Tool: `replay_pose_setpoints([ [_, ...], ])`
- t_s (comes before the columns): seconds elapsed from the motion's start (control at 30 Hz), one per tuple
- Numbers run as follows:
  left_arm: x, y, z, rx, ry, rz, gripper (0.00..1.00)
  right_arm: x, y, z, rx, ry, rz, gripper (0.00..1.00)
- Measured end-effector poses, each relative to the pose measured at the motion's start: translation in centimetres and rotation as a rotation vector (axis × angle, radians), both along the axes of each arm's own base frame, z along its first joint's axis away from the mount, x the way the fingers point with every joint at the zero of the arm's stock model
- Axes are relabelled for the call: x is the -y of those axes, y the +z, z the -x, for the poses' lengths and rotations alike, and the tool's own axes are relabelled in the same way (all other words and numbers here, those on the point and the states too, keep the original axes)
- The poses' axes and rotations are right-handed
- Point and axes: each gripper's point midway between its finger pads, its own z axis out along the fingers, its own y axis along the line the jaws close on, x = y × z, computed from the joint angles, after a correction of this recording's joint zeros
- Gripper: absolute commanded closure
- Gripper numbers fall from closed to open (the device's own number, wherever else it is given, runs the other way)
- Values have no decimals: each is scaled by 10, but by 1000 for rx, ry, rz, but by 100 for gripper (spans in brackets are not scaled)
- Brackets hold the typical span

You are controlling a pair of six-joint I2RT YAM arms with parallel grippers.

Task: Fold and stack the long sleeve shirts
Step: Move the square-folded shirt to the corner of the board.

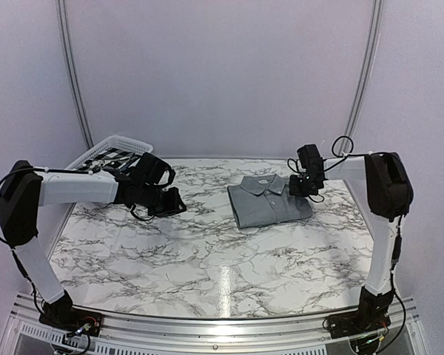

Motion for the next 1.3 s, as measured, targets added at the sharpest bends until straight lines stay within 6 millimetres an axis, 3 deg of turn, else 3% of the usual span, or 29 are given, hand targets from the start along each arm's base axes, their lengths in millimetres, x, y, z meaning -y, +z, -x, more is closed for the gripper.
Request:
replay_pose_setpoints([
  [0.27,4,1,-9,-6,-11,-8,78,77,2,-58,38,-58,141,100],
  [0.57,9,8,-17,-6,-12,-12,78,175,4,-81,41,-168,232,100],
  [0.7,11,11,-22,0,-10,-9,78,206,15,-93,64,-201,278,100],
  [0.87,11,7,-24,-8,-5,-19,79,212,22,-105,79,-196,318,100],
  [1.07,11,5,-25,-15,3,-24,79,213,24,-105,68,-194,338,96],
  [1.1,11,5,-25,-16,4,-24,79,214,23,-105,65,-194,339,93],
  [1.3,14,11,-29,-4,4,-15,78,216,33,-107,71,-205,349,49],
])
